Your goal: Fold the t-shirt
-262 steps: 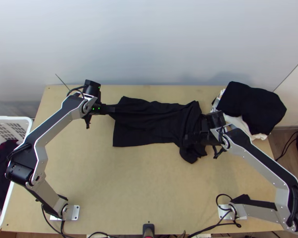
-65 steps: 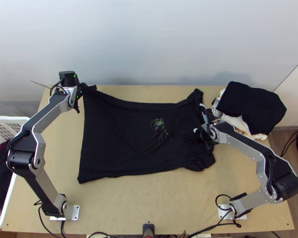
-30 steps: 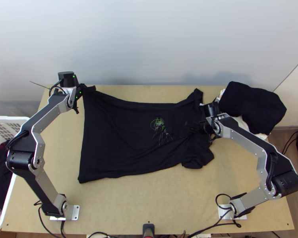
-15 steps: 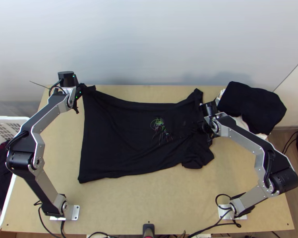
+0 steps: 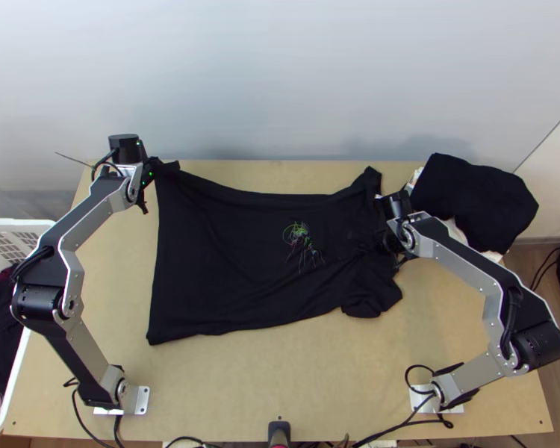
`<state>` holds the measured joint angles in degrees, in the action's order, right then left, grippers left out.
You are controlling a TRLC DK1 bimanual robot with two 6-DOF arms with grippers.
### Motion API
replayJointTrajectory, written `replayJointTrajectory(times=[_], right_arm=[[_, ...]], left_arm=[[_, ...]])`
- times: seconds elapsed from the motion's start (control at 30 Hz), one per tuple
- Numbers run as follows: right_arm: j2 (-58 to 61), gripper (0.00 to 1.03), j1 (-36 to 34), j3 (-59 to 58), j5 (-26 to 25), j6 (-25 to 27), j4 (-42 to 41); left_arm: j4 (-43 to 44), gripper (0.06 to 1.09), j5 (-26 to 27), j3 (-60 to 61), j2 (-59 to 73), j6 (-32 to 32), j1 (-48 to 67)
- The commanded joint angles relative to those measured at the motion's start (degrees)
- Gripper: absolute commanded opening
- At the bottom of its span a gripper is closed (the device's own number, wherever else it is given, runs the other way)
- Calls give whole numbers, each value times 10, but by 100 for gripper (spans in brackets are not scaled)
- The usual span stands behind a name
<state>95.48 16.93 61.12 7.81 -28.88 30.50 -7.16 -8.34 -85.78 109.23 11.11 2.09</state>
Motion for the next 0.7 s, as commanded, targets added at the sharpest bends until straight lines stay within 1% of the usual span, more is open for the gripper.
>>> replayJointTrajectory(times=[0.0,0.2,0.23,0.33,0.37,0.4,0.43,0.47,0.5,0.53,0.57,0.67], right_arm=[[0,51,-3,3,1,-1,14],[17,51,9,22,1,-4,15],[21,49,11,25,1,-5,15],[29,33,17,36,1,-5,15],[30,29,20,38,1,-5,15],[33,26,22,40,1,-5,15],[35,26,26,42,1,-5,16],[36,23,27,44,1,-5,16],[38,17,28,44,1,-4,16],[41,9,28,46,1,-3,16],[43,5,28,47,1,-3,16],[44,3,30,47,1,-1,17]], left_arm=[[-3,9,0,0,-1,0,0],[-2,9,0,-2,-2,-2,-1],[-3,9,0,-2,-2,-2,-1],[-3,9,0,-1,-2,-2,-2],[-3,9,0,-1,-2,-2,-2],[-3,9,0,-1,-2,-2,-2],[-3,9,0,-1,-2,-3,-3],[-3,9,0,-1,-2,-3,-3],[-3,9,0,-1,-2,-3,-4],[-3,9,0,-1,-2,-4,-4],[-3,9,0,-2,-2,-4,-5],[-3,9,0,-2,-2,-6,-5]])
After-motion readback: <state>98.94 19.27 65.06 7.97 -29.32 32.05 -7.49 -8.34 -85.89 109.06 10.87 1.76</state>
